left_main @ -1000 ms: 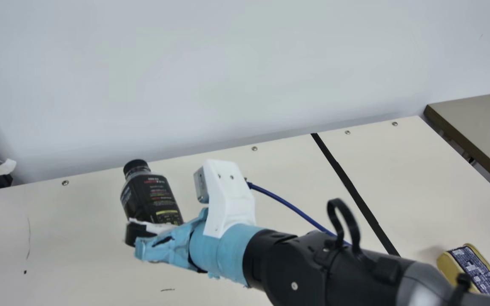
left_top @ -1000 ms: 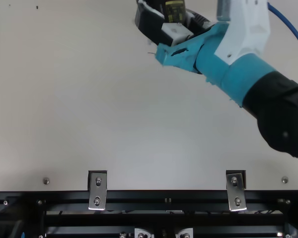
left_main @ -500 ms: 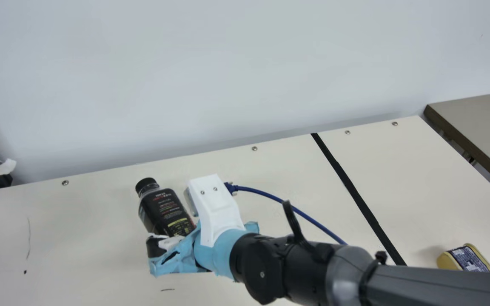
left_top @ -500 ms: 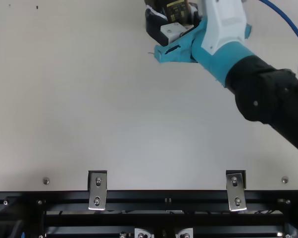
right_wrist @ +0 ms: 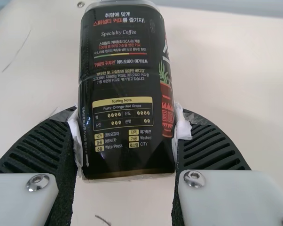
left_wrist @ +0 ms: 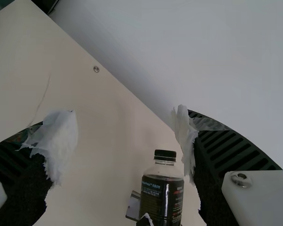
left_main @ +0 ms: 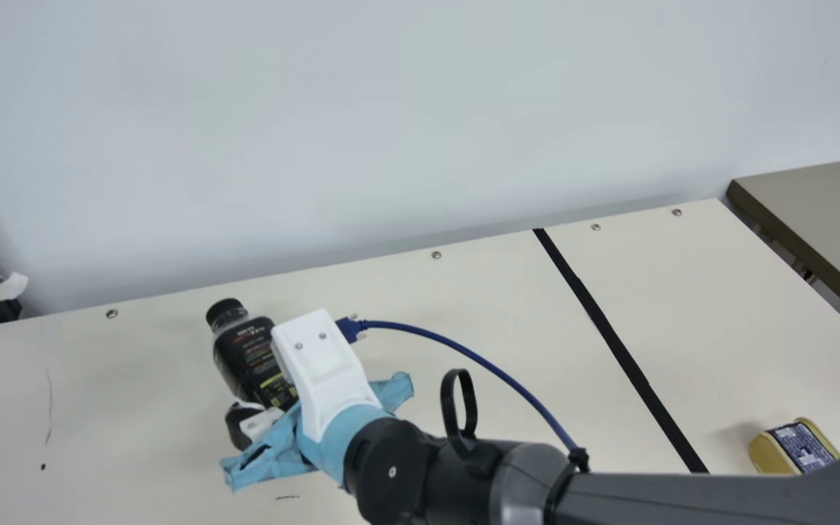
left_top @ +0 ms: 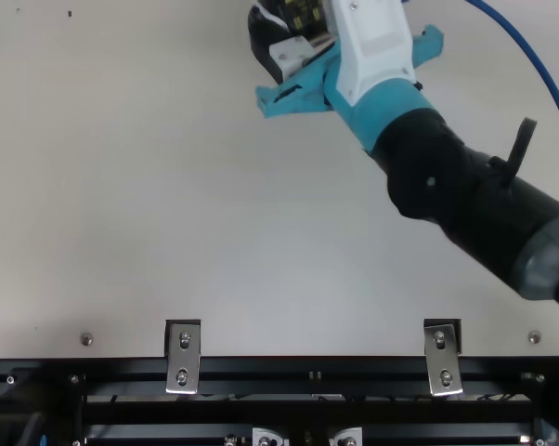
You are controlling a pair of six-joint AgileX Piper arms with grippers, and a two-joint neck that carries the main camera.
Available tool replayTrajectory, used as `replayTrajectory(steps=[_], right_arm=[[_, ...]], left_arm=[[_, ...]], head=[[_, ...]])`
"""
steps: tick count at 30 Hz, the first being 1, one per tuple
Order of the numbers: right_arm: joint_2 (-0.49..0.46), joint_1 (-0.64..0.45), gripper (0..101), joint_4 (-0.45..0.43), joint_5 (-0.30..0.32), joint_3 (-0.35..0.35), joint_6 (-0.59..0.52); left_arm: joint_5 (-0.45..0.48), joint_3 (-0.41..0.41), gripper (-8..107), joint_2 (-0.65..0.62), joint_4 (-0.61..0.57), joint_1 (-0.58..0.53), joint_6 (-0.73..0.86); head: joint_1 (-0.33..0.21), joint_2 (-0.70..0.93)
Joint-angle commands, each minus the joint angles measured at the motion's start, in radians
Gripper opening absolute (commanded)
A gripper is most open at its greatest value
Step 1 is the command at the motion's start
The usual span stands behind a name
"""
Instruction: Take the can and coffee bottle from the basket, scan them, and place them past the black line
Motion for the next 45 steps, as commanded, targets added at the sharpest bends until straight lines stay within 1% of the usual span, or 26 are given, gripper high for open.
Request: replayTrajectory(steps=[1,8,14,22,27,34,42,45], right_arm=[[0.002,0.014,0,0.239,-0.024,-0.025,-0.239],[0.015,0.053,0,0.562,-0.104,-0.107,-0.577],[0.037,0.045,0,0.562,-0.135,-0.108,-0.589],[0.047,0.025,0,0.562,-0.142,-0.093,-0.597],[0.046,0.010,0,0.562,-0.157,-0.083,-0.594],[0.024,-0.027,0,0.562,-0.172,-0.058,-0.589],[-0.027,-0.091,0,0.562,-0.175,-0.014,-0.563],[-0.047,-0.111,0,0.562,-0.187,0.000,-0.558]], left_arm=[[0.000,0.000,90,0.000,0.000,0.000,0.000],[0.000,0.000,90,0.000,0.000,0.000,0.000],[0.000,0.000,90,0.000,0.000,0.000,0.000],[0.000,0.000,90,0.000,0.000,0.000,0.000],[0.000,0.000,90,0.000,0.000,0.000,0.000],[0.000,0.000,90,0.000,0.000,0.000,0.000],[0.000,0.000,90,0.000,0.000,0.000,0.000],[0.000,0.000,90,0.000,0.000,0.000,0.000]], head=[[-0.027,-0.006],[-0.027,-0.006],[-0.027,-0.006],[-0.027,-0.006],[-0.027,-0.006],[-0.027,-0.006],[-0.027,-0.006],[-0.027,-0.006]])
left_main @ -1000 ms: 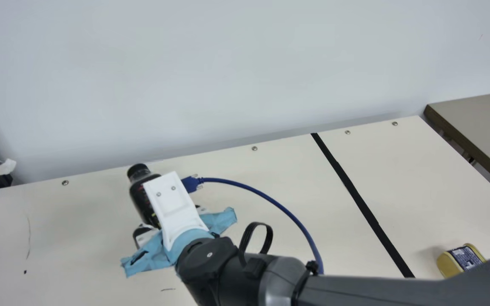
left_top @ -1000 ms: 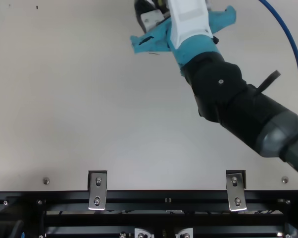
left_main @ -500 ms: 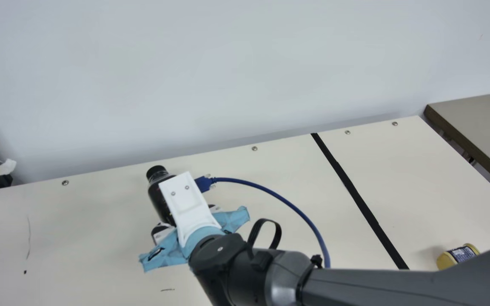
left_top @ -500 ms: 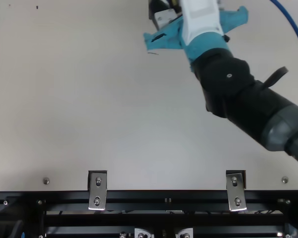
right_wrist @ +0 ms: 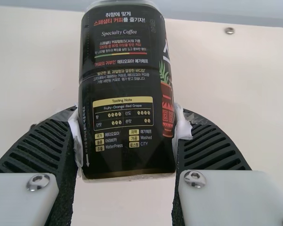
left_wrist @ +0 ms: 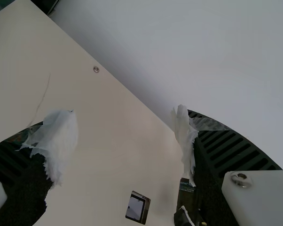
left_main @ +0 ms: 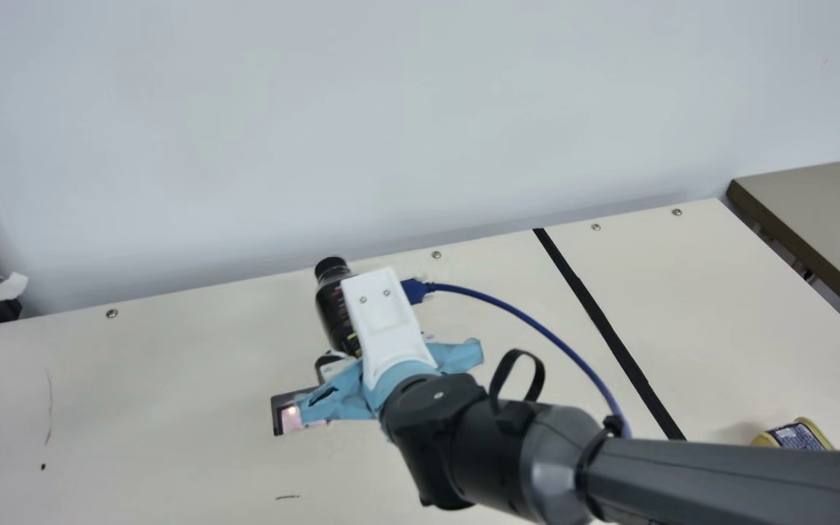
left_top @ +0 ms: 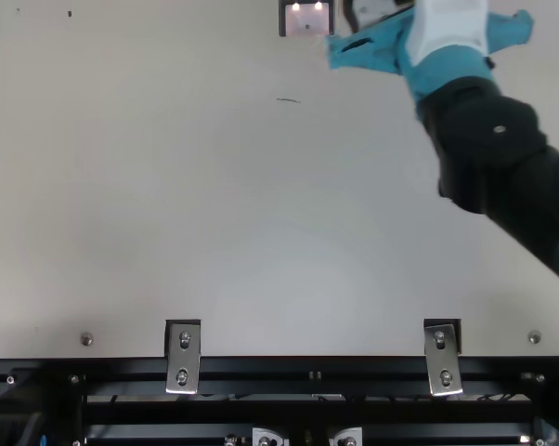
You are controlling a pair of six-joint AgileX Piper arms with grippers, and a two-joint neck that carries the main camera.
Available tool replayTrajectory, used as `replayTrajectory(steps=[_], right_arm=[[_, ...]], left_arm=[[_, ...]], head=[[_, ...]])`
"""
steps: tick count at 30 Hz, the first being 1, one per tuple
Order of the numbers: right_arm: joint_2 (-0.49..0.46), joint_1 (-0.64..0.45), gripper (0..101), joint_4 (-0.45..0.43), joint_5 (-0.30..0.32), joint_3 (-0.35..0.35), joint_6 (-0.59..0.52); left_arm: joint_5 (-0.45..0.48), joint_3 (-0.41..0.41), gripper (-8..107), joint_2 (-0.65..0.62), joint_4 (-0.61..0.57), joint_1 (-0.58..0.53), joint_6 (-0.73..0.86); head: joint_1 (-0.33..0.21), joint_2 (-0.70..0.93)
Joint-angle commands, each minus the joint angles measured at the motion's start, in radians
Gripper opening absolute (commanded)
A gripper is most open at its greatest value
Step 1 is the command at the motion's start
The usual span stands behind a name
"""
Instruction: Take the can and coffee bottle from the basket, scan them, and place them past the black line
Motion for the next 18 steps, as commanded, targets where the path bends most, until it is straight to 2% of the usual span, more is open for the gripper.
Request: replayTrajectory(steps=[1,5,8,9,18], right_arm=[[-0.015,-0.012,0,0.000,0.008,0.012,0.013],[-0.017,-0.013,0,0.000,-0.017,0.012,0.007],[-0.017,-0.014,0,0.001,-0.015,0.012,0.007],[-0.012,-0.009,0,-0.035,-0.015,0.024,0.051],[-0.081,-0.025,0,-0.073,-0.049,0.049,0.153]], left_arm=[[0.000,0.000,90,0.000,0.000,0.000,0.000],[0.000,0.000,90,0.000,0.000,0.000,0.000],[0.000,0.000,90,0.000,0.000,0.000,0.000],[0.000,0.000,90,0.000,0.000,0.000,0.000],[0.000,0.000,90,0.000,0.000,0.000,0.000]], head=[[-0.027,-0.011],[-0.027,-0.011],[-0.027,-0.011],[-0.027,-0.011],[-0.027,-0.011]])
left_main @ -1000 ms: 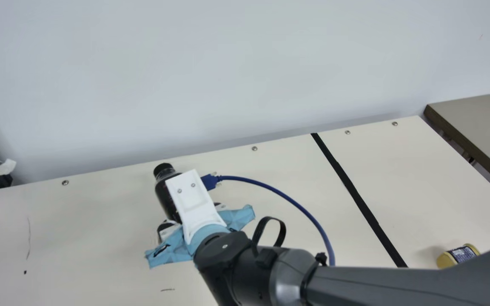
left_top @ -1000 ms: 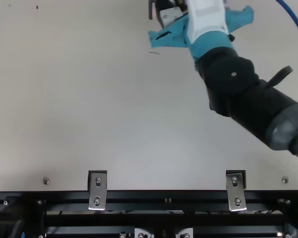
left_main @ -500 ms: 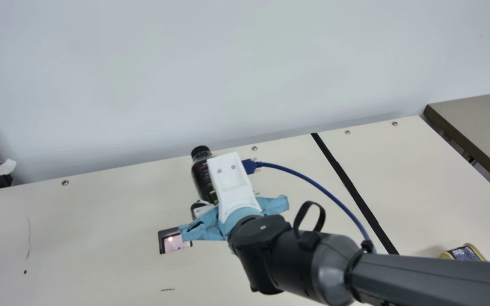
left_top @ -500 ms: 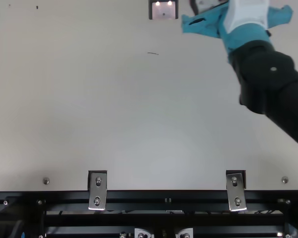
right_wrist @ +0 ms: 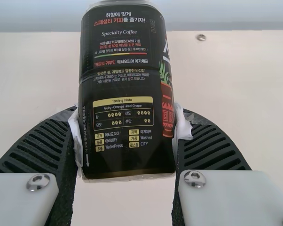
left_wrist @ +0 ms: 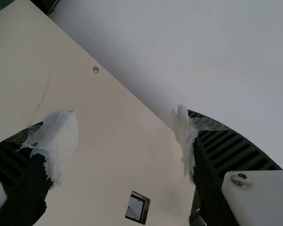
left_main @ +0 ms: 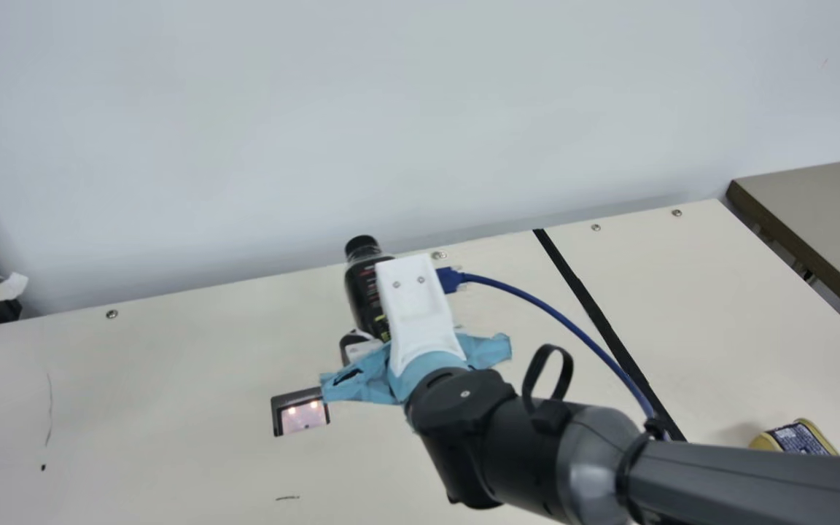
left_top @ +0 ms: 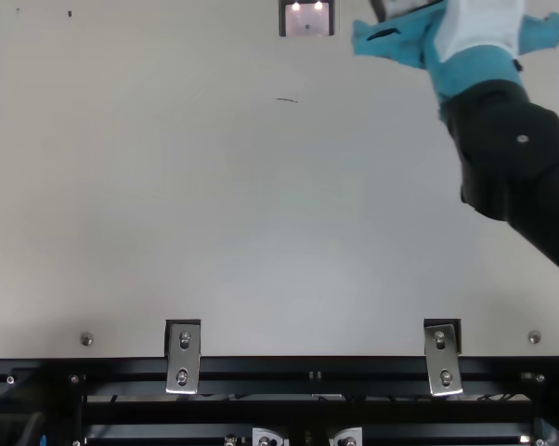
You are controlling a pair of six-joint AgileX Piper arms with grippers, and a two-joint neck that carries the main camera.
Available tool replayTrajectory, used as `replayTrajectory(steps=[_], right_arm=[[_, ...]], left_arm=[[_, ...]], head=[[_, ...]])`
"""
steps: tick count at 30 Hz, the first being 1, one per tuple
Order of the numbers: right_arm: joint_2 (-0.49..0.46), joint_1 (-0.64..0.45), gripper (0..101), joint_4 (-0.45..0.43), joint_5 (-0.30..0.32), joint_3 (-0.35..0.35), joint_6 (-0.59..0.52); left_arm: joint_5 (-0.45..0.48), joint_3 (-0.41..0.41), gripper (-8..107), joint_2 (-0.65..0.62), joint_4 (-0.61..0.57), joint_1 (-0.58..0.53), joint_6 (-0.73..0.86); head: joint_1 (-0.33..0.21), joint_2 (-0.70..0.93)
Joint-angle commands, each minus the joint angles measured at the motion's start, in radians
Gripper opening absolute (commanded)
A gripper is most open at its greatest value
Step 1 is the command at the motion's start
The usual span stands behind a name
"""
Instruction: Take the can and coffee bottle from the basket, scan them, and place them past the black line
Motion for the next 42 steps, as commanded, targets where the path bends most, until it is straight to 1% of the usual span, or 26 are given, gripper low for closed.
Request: replayTrajectory(steps=[1,4,9,14,17,23,27,31,34,39,42], right_arm=[[-0.038,-0.006,0,-0.005,-0.010,0.011,0.022],[-0.087,-0.020,0,0.008,-0.009,0.032,0.033],[-0.165,-0.041,0,0.049,0.013,0.063,0.038],[-0.235,-0.054,0,0.068,0.008,0.089,0.034],[-0.267,-0.062,0,0.059,-0.036,0.106,0.021],[-0.312,-0.089,0,0.002,-0.203,0.149,-0.021],[-0.337,-0.133,0,-0.036,-0.272,0.191,-0.035],[-0.351,-0.198,0,-0.069,-0.300,0.234,-0.041],[-0.350,-0.260,0,-0.093,-0.293,0.263,-0.044],[-0.316,-0.374,0,-0.140,-0.268,0.296,-0.050],[-0.282,-0.427,0,-0.183,-0.297,0.306,-0.059]], left_arm=[[0.000,0.000,90,0.000,0.000,0.000,0.000],[0.000,0.000,90,0.000,0.000,0.000,0.000],[0.000,0.000,90,0.000,0.000,0.000,0.000],[0.000,0.000,90,0.000,0.000,0.000,0.000],[0.000,0.000,90,0.000,0.000,0.000,0.000],[0.000,0.000,90,0.000,0.000,0.000,0.000],[0.000,0.000,90,0.000,0.000,0.000,0.000],[0.000,0.000,90,0.000,0.000,0.000,0.000],[0.000,0.000,90,0.000,0.000,0.000,0.000],[0.000,0.000,90,0.000,0.000,0.000,0.000],[0.000,0.000,90,0.000,0.000,0.000,0.000]], head=[[-0.027,-0.011],[-0.027,-0.011],[-0.027,-0.011],[-0.027,-0.011],[-0.027,-0.011],[-0.027,-0.011],[-0.027,-0.011],[-0.027,-0.011],[-0.027,-0.011],[-0.027,-0.011],[-0.027,-0.011]])
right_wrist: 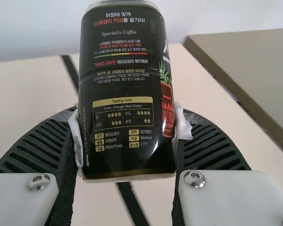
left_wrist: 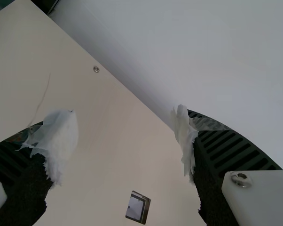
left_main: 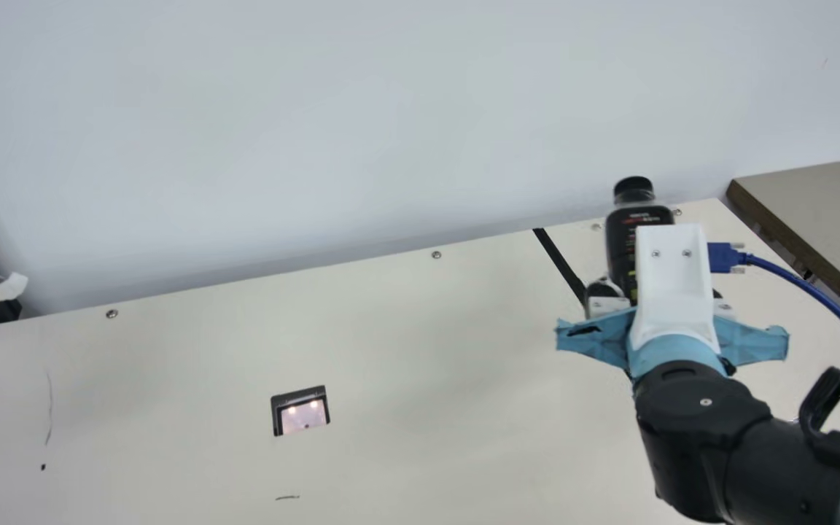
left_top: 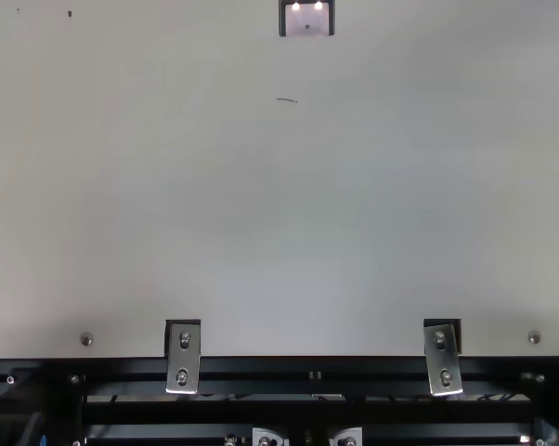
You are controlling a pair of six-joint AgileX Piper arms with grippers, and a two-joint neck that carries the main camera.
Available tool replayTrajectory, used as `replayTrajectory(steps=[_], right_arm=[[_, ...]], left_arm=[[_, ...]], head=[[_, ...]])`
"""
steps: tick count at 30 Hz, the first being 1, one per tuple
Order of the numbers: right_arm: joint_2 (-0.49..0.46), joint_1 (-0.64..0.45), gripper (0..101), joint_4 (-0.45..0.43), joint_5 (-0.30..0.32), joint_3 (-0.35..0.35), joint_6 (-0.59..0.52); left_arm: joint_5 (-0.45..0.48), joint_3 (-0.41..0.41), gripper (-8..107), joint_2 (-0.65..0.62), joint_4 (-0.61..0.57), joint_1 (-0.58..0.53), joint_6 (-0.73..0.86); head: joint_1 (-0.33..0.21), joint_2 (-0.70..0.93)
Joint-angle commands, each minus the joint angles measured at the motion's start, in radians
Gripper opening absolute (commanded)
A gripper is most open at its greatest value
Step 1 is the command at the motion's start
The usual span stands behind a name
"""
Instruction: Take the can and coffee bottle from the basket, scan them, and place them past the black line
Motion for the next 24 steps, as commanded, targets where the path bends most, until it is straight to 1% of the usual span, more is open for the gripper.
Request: replayTrajectory(steps=[1,7,9,17,20,24], right_arm=[[0.027,-0.049,0,-0.037,-0.044,0.003,-0.007],[0.092,-0.088,0,-0.127,-0.172,0.007,-0.017],[0.109,-0.095,0,-0.152,-0.197,0.008,-0.018],[0.155,-0.133,0,-0.262,-0.221,0.007,-0.031],[0.166,-0.162,0,-0.308,-0.200,0.001,-0.027],[0.176,-0.217,0,-0.392,-0.176,-0.011,-0.026]], left_arm=[[0.000,0.000,90,0.000,0.000,0.000,0.000],[0.000,0.000,90,0.000,0.000,0.000,0.000],[0.000,0.000,90,0.000,0.000,0.000,0.000],[0.000,0.000,90,0.000,0.000,0.000,0.000],[0.000,0.000,90,0.000,0.000,0.000,0.000],[0.000,0.000,90,0.000,0.000,0.000,0.000]], head=[[-0.027,-0.006],[-0.027,-0.006],[-0.027,-0.006],[-0.027,-0.006],[-0.027,-0.006],[-0.027,-0.006]])
